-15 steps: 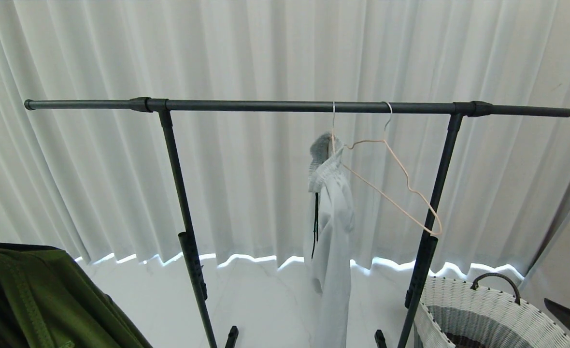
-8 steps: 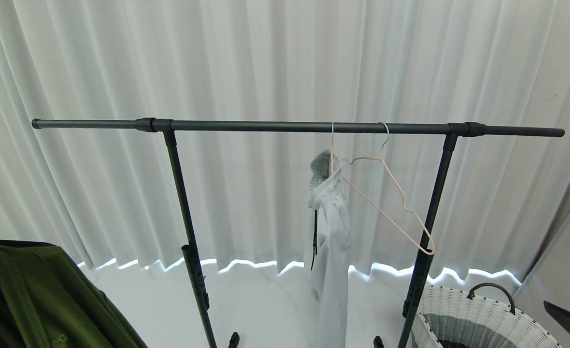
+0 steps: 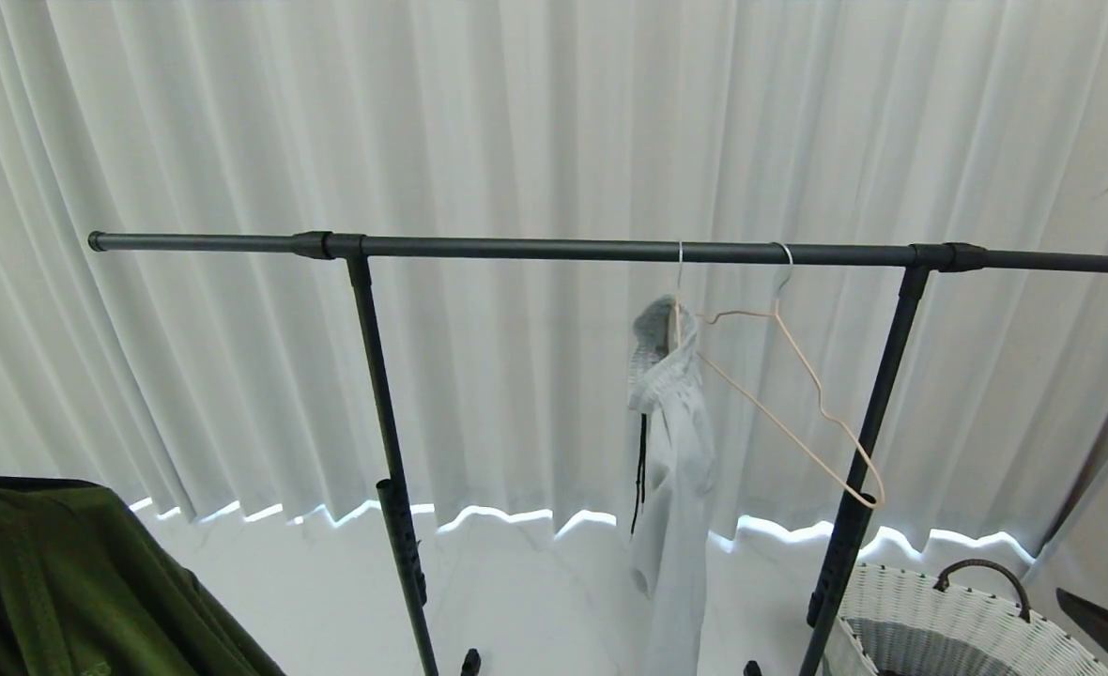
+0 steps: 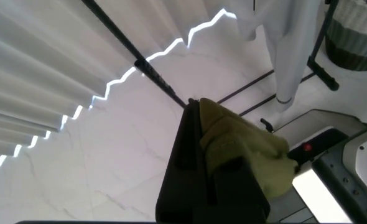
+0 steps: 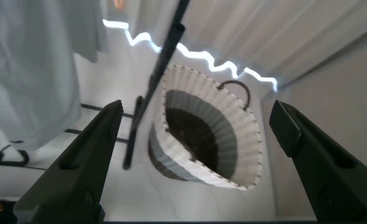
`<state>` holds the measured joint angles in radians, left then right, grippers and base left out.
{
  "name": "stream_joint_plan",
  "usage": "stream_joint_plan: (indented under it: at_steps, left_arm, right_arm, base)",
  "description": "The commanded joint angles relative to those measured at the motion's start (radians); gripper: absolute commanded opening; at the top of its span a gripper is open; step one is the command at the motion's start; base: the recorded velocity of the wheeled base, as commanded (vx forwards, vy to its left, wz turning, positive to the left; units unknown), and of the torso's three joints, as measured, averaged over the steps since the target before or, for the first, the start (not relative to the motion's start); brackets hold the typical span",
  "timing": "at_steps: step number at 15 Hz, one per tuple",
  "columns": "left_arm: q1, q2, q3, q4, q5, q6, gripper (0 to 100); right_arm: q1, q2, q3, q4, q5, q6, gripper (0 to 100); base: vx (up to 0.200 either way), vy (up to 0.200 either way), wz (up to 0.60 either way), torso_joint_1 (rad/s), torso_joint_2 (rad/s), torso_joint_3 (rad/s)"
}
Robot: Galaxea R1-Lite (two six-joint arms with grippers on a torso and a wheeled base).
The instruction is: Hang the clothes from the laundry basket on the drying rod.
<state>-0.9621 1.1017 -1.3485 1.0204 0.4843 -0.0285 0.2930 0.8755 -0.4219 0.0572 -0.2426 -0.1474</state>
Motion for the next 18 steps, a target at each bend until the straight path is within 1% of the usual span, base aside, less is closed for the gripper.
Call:
stream_joint_plan:
  at_steps: [1,2,6,7,11,13,18]
  left_arm:
    - [0.0,-0.005,0.012,0.0,0.0,-0.001,0]
    - [0.0,-0.005,0.015,-0.002,0.0,-0.001,0]
    - [0.0,-0.01,0.017,-0.029,0.0,-0.001,0]
    - [0.0,-0.014,0.017,-0.042,0.0,-0.001,0]
    - [0.003,-0.014,0.057,-0.135,0.0,-0.002,0]
    - [0.003,-0.011,0.065,-0.143,0.0,-0.002,0]
    - [0.003,-0.017,0.077,-0.145,0.0,-0.002,0]
  right_arm:
    - [0.0,-0.007,-0.003,0.0,0.034,0.008,100]
    - [-0.002,-0.006,-0.005,0.0,0.075,0.017,100]
    - [-0.012,0.003,-0.011,-0.022,0.189,0.022,100]
    - [-0.014,0.02,-0.014,-0.037,0.203,0.022,100]
    - [-0.014,0.123,-0.049,-0.125,0.206,0.022,100]
    - [-0.014,0.172,-0.09,-0.137,0.21,0.022,100]
    - [0.0,0.28,-0.173,-0.137,0.282,0.022,100]
  base:
    - [0.0,0.0,0.0,0.0,0.0,0.0]
    - [0.0,0.0,0.0,0.0,0.0,0.0]
    - [0.0,0.0,0.0,0.0,0.0,0.0]
    - [0.2,0.0,0.0,0.007,0.0,0.002]
    - [0.2,0.0,0.0,-0.004,0.0,0.006]
    - [0.2,0.0,0.0,0.015,0.0,0.0]
    - [0.2,0.0,0.0,0.002,0.0,0.005]
